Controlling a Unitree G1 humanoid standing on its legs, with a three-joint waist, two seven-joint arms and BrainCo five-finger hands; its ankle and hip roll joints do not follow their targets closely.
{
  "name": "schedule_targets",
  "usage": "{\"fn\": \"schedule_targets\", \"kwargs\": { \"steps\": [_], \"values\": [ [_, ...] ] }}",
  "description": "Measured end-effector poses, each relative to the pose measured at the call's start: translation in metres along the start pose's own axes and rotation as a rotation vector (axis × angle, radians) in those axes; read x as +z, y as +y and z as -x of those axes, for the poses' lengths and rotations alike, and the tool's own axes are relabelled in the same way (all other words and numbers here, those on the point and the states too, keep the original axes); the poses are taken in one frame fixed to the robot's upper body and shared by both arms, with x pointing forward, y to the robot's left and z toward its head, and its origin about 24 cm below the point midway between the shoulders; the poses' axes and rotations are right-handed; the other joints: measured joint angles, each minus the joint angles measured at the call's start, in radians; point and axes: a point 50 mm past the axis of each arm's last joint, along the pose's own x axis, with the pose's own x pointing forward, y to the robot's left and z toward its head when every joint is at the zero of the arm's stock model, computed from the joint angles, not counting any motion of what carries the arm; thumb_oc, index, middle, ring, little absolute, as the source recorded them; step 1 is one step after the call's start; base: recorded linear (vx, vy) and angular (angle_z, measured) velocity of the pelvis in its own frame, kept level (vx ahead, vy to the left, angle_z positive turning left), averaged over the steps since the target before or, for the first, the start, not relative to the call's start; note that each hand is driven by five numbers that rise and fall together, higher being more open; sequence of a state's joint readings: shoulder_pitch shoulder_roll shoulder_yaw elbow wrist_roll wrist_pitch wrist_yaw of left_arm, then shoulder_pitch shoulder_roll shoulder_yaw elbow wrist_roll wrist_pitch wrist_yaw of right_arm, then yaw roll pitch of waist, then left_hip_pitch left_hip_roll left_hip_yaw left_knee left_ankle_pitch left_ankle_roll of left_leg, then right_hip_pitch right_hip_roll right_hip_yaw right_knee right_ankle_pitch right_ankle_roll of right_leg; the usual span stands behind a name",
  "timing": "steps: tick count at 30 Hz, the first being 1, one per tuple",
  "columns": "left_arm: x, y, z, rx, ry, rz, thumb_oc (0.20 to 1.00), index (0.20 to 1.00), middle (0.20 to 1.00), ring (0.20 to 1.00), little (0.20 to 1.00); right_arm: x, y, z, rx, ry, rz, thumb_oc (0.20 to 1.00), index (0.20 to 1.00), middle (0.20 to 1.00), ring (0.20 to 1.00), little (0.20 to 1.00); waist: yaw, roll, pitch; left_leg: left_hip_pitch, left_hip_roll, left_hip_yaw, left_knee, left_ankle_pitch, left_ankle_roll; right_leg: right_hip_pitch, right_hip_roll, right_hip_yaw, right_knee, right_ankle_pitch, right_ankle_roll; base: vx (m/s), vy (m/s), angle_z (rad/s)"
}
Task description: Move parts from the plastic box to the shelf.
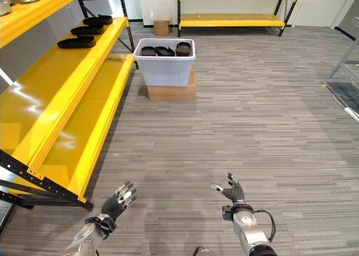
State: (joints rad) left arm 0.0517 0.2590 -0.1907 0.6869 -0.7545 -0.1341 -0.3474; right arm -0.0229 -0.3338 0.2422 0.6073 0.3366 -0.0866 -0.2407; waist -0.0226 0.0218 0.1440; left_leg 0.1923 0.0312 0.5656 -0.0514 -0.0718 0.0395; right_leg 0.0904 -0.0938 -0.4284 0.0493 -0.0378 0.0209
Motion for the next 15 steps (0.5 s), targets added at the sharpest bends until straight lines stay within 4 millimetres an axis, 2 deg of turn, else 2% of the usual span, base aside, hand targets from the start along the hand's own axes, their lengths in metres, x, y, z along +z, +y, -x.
{"fn": "schedule_targets", "kwargs": {
  "steps": [2, 4, 6, 8, 10, 11, 13, 14, 15],
  "values": [
    [0.002, -0.001, -0.002, -0.007, -0.002, -0.003, 1.0, 1.0, 1.0, 1.0, 1.0, 0.002, -0.001, -0.001, -0.009, -0.006, -0.014, 1.0, 1.0, 1.0, 1.0, 1.0, -0.001, -0.002, 0.012, -0.001, -0.005, -0.003, 0.001, -0.004, 0.007, -0.018, -0.012, 0.005, 0.039, -0.003, 0.005, 0.0, 0.155, -0.01],
    [0.006, -0.004, -0.009, -0.023, 0.001, -0.02, 1.0, 1.0, 1.0, 1.0, 1.0, 0.008, 0.002, -0.003, -0.008, -0.025, -0.028, 1.0, 1.0, 1.0, 1.0, 1.0, -0.019, 0.002, 0.045, -0.003, -0.014, -0.002, 0.004, -0.008, 0.029, -0.089, -0.061, 0.019, 0.201, -0.022, 0.03, 0.01, 0.224, 0.04],
    [0.006, -0.007, -0.013, -0.036, 0.016, -0.036, 1.0, 1.0, 1.0, 1.0, 1.0, 0.011, 0.005, -0.005, -0.015, -0.033, -0.041, 1.0, 1.0, 1.0, 1.0, 1.0, -0.014, -0.007, 0.061, -0.009, -0.032, 0.006, 0.024, -0.032, 0.056, -0.16, -0.112, 0.025, 0.346, -0.018, 0.038, 0.05, 0.201, -0.11],
    [0.006, -0.011, -0.016, -0.052, 0.026, -0.045, 1.0, 1.0, 1.0, 1.0, 1.0, 0.016, 0.007, -0.007, -0.031, -0.044, -0.047, 1.0, 1.0, 1.0, 1.0, 1.0, -0.014, -0.007, 0.073, -0.002, -0.044, 0.01, 0.038, -0.054, 0.085, -0.224, -0.18, -0.021, 0.483, 0.002, 0.068, 0.12, 0.111, -0.04],
    [0.003, -0.013, -0.016, -0.057, 0.03, -0.034, 1.0, 1.0, 1.0, 1.0, 1.0, 0.024, 0.009, -0.008, -0.045, -0.07, -0.06, 1.0, 1.0, 1.0, 1.0, 1.0, -0.015, -0.006, 0.073, 0.0, -0.065, 0.008, 0.04, -0.065, 0.079, -0.28, -0.233, -0.052, 0.595, 0.003, 0.083, 0.17, -0.066, -0.02],
    [0.002, -0.015, -0.016, -0.061, 0.027, -0.031, 1.0, 1.0, 1.0, 1.0, 1.0, 0.027, 0.01, -0.008, -0.042, -0.083, -0.065, 1.0, 1.0, 1.0, 1.0, 1.0, -0.018, -0.004, 0.073, -0.003, -0.07, -0.004, 0.038, -0.066, 0.077, -0.295, -0.213, -0.016, 0.575, -0.01, 0.101, 0.26, -0.159, 0.2],
    [0.01, -0.021, -0.02, -0.087, -0.003, -0.041, 1.0, 1.0, 1.0, 1.0, 1.0, 0.019, 0.008, -0.002, -0.045, -0.075, -0.073, 1.0, 1.0, 1.0, 1.0, 1.0, -0.048, -0.01, 0.078, -0.005, -0.064, -0.059, 0.036, -0.066, 0.064, -0.301, -0.085, 0.115, 0.419, -0.06, 0.104, 0.36, -0.191, 0.71],
    [0.015, -0.028, -0.023, -0.111, -0.027, -0.042, 1.0, 1.0, 1.0, 1.0, 1.0, 0.008, 0.006, 0.004, -0.049, -0.046, -0.073, 1.0, 1.0, 1.0, 1.0, 1.0, -0.067, -0.042, 0.074, -0.004, -0.075, -0.078, 0.038, -0.075, 0.043, -0.306, -0.049, 0.09, 0.219, -0.042, 0.11, 0.42, -0.198, 0.78],
    [0.013, -0.029, -0.023, -0.11, -0.023, -0.039, 1.0, 1.0, 1.0, 1.0, 1.0, 0.006, 0.005, 0.005, -0.048, -0.042, -0.073, 1.0, 1.0, 1.0, 1.0, 1.0, -0.069, -0.055, 0.071, -0.001, -0.085, -0.078, 0.04, -0.085, 0.036, -0.321, -0.054, 0.073, 0.155, -0.011, 0.114, 0.44, -0.198, 0.44]
  ]
}}
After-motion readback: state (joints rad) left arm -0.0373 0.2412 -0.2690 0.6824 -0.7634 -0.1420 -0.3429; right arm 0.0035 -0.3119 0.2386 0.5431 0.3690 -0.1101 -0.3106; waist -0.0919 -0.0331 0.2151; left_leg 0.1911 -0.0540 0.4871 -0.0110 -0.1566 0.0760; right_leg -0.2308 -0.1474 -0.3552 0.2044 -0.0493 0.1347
